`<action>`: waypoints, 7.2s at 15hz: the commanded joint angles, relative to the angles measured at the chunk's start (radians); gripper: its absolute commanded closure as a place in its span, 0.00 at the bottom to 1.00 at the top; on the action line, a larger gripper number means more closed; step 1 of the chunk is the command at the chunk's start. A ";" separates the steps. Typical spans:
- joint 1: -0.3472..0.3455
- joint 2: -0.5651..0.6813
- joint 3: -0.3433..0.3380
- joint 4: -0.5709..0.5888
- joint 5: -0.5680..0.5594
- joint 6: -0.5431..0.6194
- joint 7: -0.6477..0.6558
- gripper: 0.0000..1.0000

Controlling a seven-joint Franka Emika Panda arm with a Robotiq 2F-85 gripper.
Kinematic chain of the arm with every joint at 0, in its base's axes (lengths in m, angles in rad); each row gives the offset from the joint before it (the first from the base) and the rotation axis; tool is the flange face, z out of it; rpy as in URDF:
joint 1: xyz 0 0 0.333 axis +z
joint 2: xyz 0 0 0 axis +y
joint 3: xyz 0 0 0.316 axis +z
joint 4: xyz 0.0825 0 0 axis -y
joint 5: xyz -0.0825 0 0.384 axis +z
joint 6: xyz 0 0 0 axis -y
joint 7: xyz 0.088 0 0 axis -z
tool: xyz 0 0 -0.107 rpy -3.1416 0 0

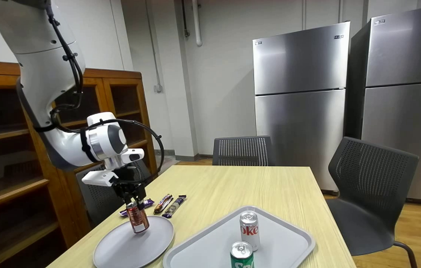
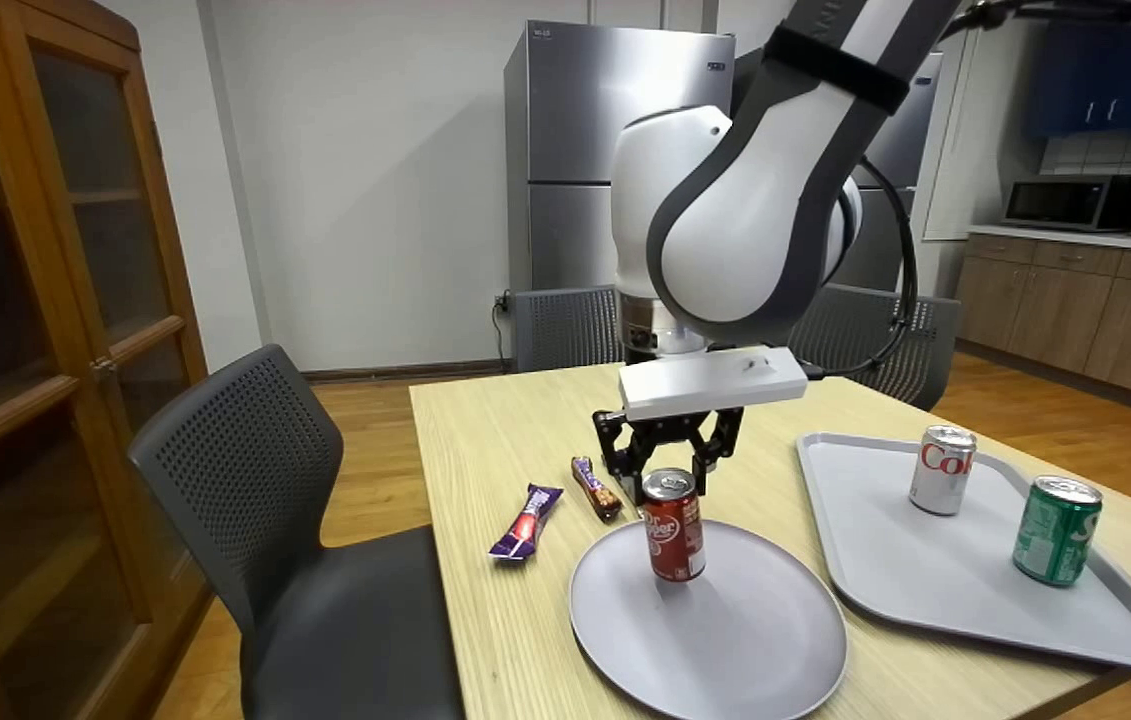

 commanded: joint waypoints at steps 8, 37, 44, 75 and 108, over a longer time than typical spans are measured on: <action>0.001 -0.002 -0.003 0.009 0.025 -0.016 -0.033 0.09; -0.025 -0.179 -0.159 -0.158 -0.109 0.093 0.079 0.00; -0.118 -0.251 -0.173 -0.240 -0.129 0.115 0.047 0.00; -0.335 -0.258 -0.176 -0.260 0.102 0.105 -0.239 0.00; -0.440 -0.121 -0.384 -0.169 0.094 0.114 -0.343 0.00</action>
